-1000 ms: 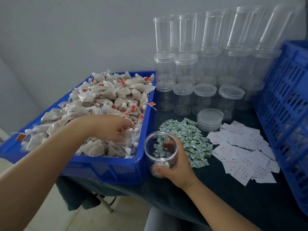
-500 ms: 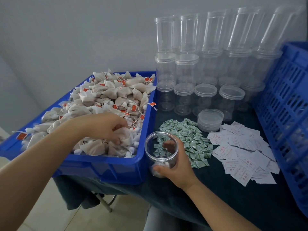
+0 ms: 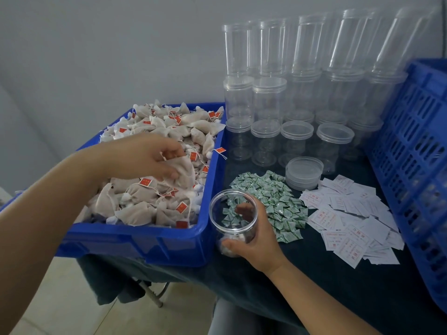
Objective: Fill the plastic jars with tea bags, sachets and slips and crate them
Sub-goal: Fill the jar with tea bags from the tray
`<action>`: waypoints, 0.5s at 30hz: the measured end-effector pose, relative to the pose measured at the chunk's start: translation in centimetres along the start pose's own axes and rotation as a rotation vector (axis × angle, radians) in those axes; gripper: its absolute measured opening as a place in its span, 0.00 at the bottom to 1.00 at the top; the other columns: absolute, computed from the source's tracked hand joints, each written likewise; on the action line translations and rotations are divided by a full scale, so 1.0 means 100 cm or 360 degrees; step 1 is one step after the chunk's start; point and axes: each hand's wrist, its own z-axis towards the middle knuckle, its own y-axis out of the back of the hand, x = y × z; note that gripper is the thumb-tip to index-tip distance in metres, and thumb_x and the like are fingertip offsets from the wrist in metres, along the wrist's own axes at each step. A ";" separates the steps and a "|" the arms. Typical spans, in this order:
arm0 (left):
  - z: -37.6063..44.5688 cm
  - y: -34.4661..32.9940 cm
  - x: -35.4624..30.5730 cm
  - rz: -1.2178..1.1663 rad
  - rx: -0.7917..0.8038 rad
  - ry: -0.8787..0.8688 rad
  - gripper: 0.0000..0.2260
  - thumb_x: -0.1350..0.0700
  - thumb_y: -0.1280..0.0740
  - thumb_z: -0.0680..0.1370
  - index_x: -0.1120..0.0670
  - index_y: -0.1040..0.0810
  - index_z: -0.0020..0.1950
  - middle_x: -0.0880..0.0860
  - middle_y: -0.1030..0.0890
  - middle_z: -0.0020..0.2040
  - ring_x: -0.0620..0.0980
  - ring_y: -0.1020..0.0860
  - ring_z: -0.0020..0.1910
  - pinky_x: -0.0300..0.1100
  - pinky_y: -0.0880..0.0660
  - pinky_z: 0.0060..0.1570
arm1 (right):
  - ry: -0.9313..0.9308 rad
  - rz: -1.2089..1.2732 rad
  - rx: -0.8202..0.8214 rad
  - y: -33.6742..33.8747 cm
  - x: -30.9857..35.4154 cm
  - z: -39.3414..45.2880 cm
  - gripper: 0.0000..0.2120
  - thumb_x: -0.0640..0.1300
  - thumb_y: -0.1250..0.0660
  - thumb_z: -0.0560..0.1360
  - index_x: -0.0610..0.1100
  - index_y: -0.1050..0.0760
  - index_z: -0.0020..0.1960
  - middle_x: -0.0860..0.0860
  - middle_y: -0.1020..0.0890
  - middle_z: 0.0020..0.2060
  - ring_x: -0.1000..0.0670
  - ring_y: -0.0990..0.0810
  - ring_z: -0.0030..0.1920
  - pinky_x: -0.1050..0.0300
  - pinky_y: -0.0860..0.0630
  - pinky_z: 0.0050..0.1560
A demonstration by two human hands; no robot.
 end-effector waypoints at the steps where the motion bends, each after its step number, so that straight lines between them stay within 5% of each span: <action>1: -0.002 0.003 -0.005 -0.0039 -0.0040 -0.0033 0.08 0.53 0.28 0.73 0.42 0.23 0.48 0.42 0.19 0.46 0.36 0.20 0.41 0.35 0.24 0.45 | 0.0002 0.0005 -0.0002 0.000 0.000 0.000 0.44 0.56 0.18 0.59 0.76 0.38 0.66 0.67 0.26 0.60 0.58 0.26 0.66 0.70 0.27 0.59; 8: -0.005 -0.003 -0.044 -0.0262 -0.0159 -0.0270 0.08 0.53 0.27 0.70 0.45 0.22 0.46 0.40 0.19 0.44 0.41 0.19 0.44 0.41 0.22 0.49 | 0.0025 0.0029 -0.0011 0.000 -0.002 0.000 0.44 0.52 0.18 0.59 0.73 0.36 0.67 0.66 0.25 0.59 0.58 0.26 0.65 0.70 0.27 0.58; 15: 0.012 -0.032 -0.058 -0.0094 -0.0289 -0.0406 0.10 0.54 0.27 0.71 0.42 0.26 0.44 0.40 0.21 0.42 0.34 0.25 0.44 0.28 0.28 0.45 | 0.0009 0.0027 -0.0014 0.000 -0.003 0.001 0.45 0.54 0.17 0.59 0.71 0.37 0.69 0.61 0.25 0.62 0.53 0.25 0.67 0.62 0.24 0.60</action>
